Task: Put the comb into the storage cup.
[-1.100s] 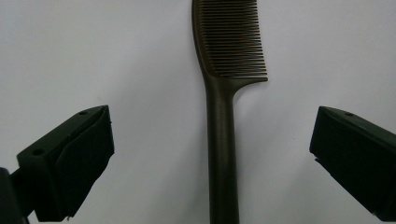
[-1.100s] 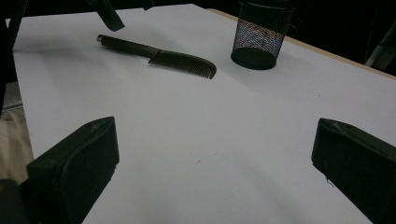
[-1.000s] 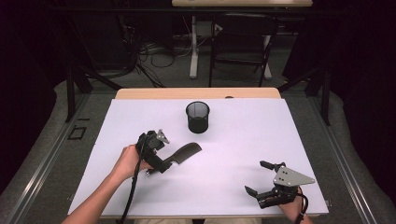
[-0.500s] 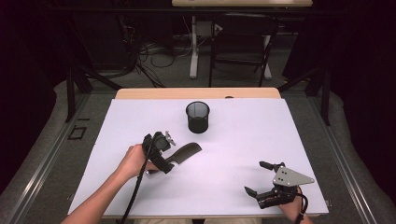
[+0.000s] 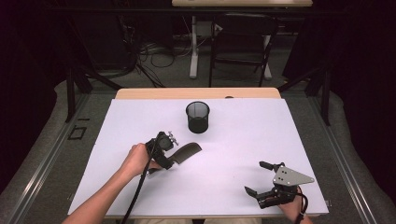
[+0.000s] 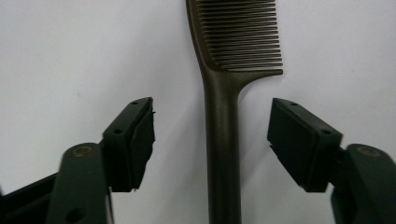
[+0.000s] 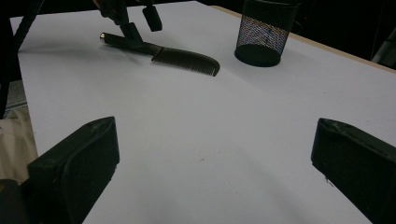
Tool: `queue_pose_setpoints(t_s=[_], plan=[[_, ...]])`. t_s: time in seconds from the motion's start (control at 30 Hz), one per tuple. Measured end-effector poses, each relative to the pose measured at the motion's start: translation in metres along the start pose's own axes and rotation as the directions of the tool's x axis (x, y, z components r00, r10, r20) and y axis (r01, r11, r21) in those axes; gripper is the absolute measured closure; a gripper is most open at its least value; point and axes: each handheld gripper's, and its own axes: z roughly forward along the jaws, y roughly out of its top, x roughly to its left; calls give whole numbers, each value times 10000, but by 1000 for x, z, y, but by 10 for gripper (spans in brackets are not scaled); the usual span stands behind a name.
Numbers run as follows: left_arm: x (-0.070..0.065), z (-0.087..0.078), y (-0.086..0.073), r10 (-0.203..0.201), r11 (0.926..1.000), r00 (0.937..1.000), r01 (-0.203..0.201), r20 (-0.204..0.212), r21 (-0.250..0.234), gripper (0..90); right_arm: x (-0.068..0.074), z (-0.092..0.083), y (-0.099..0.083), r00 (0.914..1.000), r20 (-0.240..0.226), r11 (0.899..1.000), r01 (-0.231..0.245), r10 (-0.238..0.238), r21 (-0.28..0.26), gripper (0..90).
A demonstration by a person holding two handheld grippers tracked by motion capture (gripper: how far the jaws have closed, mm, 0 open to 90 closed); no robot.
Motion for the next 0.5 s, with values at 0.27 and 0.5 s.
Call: queue_pose_setpoints(t_s=[0.27, 0.5], plan=[[-1, 5, 5, 104, 9993, 9999, -107, 94, 365, 459, 0, 1, 0, 9999, 103, 9999, 33, -35, 162, 8], [0, 11, 7, 97, 9968, 9994, -122, 328, 789, 578, 0, 1, 0, 10000, 44, 9999, 52, -53, 149, 9]])
